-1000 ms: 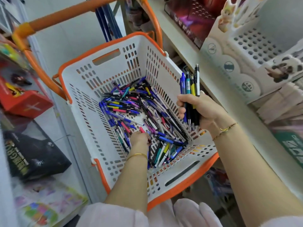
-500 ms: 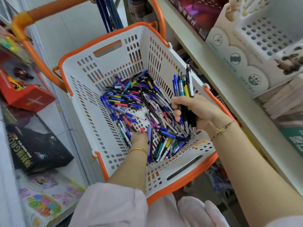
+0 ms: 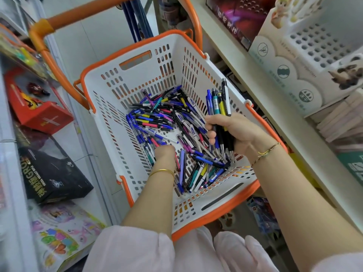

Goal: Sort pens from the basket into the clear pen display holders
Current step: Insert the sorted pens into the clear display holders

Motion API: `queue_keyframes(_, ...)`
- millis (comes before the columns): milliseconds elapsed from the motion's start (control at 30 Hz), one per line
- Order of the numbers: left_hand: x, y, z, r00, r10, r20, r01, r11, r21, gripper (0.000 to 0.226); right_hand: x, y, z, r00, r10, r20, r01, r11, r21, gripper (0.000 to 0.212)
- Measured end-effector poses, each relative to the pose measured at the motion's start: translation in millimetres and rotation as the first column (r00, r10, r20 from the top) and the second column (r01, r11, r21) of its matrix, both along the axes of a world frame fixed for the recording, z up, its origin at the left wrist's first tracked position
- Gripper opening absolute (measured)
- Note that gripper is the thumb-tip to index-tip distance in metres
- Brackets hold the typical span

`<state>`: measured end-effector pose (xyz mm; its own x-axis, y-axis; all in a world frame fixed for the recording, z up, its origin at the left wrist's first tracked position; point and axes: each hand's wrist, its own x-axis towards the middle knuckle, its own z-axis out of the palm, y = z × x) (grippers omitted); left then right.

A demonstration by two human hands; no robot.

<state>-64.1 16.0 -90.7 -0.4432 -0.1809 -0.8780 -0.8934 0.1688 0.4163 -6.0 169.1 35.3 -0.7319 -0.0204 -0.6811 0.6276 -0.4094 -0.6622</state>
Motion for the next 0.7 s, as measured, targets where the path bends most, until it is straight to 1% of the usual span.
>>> queue_keyframes(33, -9, 4, 7, 0.998, 0.045, -0.042, -0.044, 0.999, 0.030, 0.023, 0, 0, 2, 1.000, -0.001, -0.008, 0.001, 1.000, -0.002, 0.025)
queue_keyframes(67, -17, 9, 20, 0.992, 0.090, -0.087, -0.080, 0.991, 0.110, 0.013, 1, 1, 4, 1.000, 0.000, -0.020, 0.000, 1.000, -0.004, 0.025)
queue_keyframes(100, -24, 15, 38, 0.980, 0.151, -0.132, -0.118, 0.966, 0.231, 0.008, 2, 3, 7, 0.999, 0.004, -0.034, -0.004, 1.000, -0.005, 0.025)
queue_keyframes(133, -29, 22, 62, 0.973, 0.162, -0.164, -0.099, 0.936, 0.338, 0.009, 4, 5, 10, 0.999, 0.012, -0.053, -0.013, 1.000, -0.005, 0.025)
queue_keyframes(167, -29, 30, 85, 0.973, 0.142, -0.184, -0.044, 0.890, 0.455, 0.016, 6, 8, 15, 0.997, 0.019, -0.076, -0.020, 1.000, -0.002, 0.025)
queue_keyframes(200, -28, 38, 105, 0.975, 0.081, -0.205, 0.047, 0.832, 0.552, 0.029, 9, 13, 20, 0.995, 0.020, -0.102, -0.020, 1.000, 0.002, 0.025)
queue_keyframes(233, -26, 48, 123, 0.971, -0.021, -0.238, 0.172, 0.755, 0.633, 0.042, 13, 18, 27, 0.992, 0.010, -0.129, -0.010, 1.000, 0.005, 0.024)
queue_keyframes(300, -15, 72, 157, 0.908, -0.250, -0.337, 0.420, 0.564, 0.711, 0.061, 23, 31, 41, 0.984, -0.043, -0.174, 0.042, 0.999, -0.005, 0.022)
queue_keyframes(333, -9, 86, 170, 0.858, -0.330, -0.394, 0.511, 0.480, 0.713, 0.064, 30, 39, 50, 0.978, -0.076, -0.196, 0.075, 0.997, -0.011, 0.020)
queue_keyframes(367, 0, 101, 181, 0.804, -0.392, -0.446, 0.588, 0.420, 0.691, 0.062, 37, 48, 59, 0.970, -0.107, -0.220, 0.108, 0.994, -0.007, 0.019)
queue_keyframes(400, 10, 117, 193, 0.753, -0.444, -0.486, 0.650, 0.381, 0.658, 0.056, 46, 58, 67, 0.960, -0.134, -0.244, 0.141, 0.990, 0.010, 0.018)
queue_keyframes(467, 34, 148, 211, 0.676, -0.507, -0.535, 0.727, 0.339, 0.597, 0.041, 68, 80, 85, 0.941, -0.172, -0.291, 0.201, 0.977, 0.073, 0.017)
queue_keyframes(533, 55, 181, 224, 0.616, -0.536, -0.578, 0.776, 0.289, 0.560, 0.023, 94, 103, 102, 0.920, -0.204, -0.336, 0.263, 0.954, 0.142, 0.014)
queue_keyframes(567, 65, 198, 228, 0.572, -0.544, -0.614, 0.807, 0.241, 0.539, 0.019, 108, 114, 110, 0.908, -0.215, -0.359, 0.294, 0.938, 0.184, 0.013)
queue_keyframes(633, 87, 229, 238, 0.478, -0.563, -0.675, 0.858, 0.134, 0.496, 0.022, 135, 135, 125, 0.887, -0.239, -0.396, 0.354, 0.902, 0.249, 0.011)
queue_keyframes(700, 109, 258, 249, 0.452, -0.551, -0.702, 0.866, 0.084, 0.492, 0.025, 161, 157, 140, 0.867, -0.268, -0.419, 0.402, 0.875, 0.271, 0.009)
